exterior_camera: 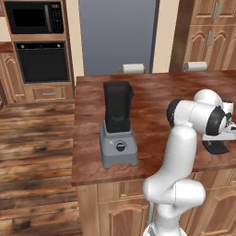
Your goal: Grab the limes from the fridge, place them in the blender, close the lid, and turn on the blender to create a marinade.
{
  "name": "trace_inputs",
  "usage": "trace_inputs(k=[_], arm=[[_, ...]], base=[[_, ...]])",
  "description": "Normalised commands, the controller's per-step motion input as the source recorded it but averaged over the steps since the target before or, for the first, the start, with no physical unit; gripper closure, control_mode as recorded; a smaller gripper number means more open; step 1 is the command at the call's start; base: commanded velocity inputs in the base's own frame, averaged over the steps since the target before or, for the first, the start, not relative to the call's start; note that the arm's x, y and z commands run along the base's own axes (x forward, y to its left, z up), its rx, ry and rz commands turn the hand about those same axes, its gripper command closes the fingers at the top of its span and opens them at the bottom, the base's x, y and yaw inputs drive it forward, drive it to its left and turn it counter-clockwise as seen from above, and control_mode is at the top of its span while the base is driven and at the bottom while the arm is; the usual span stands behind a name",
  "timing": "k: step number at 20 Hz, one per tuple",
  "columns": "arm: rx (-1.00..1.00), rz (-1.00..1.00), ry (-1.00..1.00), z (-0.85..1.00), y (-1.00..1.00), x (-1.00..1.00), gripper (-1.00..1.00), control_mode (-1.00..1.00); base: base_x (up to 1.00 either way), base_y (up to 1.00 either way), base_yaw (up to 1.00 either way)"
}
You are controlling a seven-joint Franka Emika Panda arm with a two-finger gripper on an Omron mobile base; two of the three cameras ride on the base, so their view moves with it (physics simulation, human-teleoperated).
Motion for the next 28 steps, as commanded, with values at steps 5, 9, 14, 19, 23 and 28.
trace_inputs(k=[5, 9, 14, 19, 23, 28], arm=[[-0.01, 0.00, -0.01, -0.06, 0.16, 0.00, -1.00, -1.00], [-0.02, 0.00, 0.00, -0.17, 0.12, -0.01, -1.00, -1.00], [-0.02, 0.00, -0.01, -0.25, 0.06, -0.09, -1.00, -1.00], [0.00, 0.00, 0.00, -0.26, 0.18, 0.00, 1.00, -1.00], [0.00, 0.00, -0.05, -0.12, 0.06, 0.00, 1.00, -1.00], [0.00, 0.00, -0.01, 0.00, 0.00, 0.00, 1.00, -1.00]], base=[[0.00, 0.00, 0.00], [0.00, 0.00, 0.00], [0.00, 0.00, 0.00], [0.00, 0.00, 0.00], [0.00, 0.00, 0.00], [0.00, 0.00, 0.00]])
